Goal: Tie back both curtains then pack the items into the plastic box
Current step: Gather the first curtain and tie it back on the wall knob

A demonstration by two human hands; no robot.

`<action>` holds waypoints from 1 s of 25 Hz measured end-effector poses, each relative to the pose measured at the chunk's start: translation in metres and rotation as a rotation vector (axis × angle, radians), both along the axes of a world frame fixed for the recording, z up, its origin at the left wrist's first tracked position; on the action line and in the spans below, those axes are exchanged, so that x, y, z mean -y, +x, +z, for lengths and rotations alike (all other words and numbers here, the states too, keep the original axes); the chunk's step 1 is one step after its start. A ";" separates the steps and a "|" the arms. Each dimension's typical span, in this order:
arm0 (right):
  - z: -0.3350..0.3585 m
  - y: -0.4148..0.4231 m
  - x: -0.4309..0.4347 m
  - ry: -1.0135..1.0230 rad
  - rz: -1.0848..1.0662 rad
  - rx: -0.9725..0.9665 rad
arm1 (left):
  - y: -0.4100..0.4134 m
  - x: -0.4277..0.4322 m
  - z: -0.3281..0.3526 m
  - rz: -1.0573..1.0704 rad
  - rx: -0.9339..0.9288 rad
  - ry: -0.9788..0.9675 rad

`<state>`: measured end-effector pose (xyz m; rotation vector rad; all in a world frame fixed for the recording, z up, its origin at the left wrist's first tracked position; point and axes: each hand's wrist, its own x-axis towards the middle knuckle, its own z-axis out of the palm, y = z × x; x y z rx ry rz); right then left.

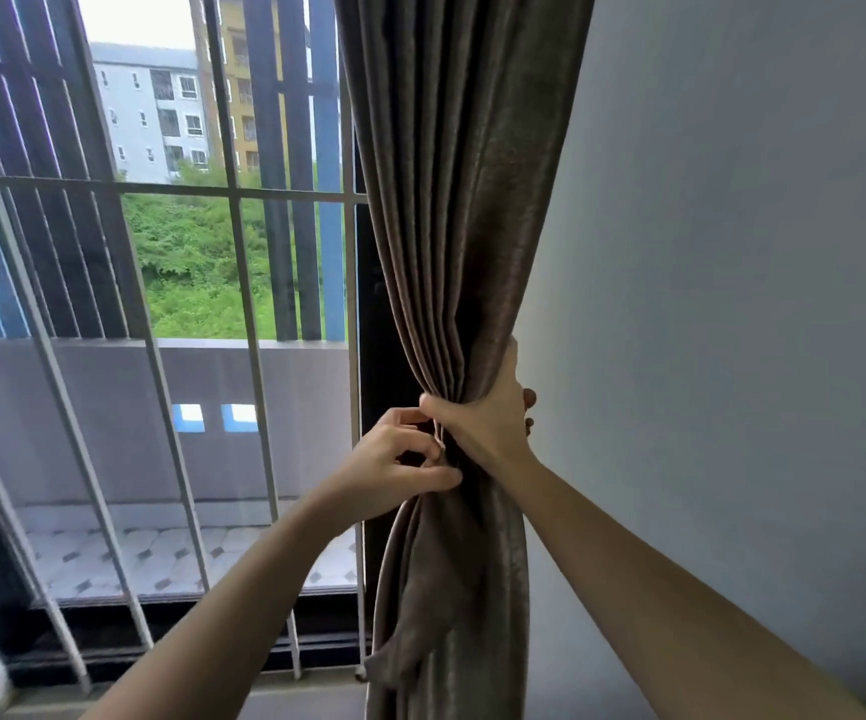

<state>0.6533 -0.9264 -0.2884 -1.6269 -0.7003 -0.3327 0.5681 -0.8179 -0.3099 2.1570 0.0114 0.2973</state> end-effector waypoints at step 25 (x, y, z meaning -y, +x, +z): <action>0.080 0.004 0.020 -0.096 0.188 -0.346 | 0.021 0.075 -0.029 0.215 0.535 -0.156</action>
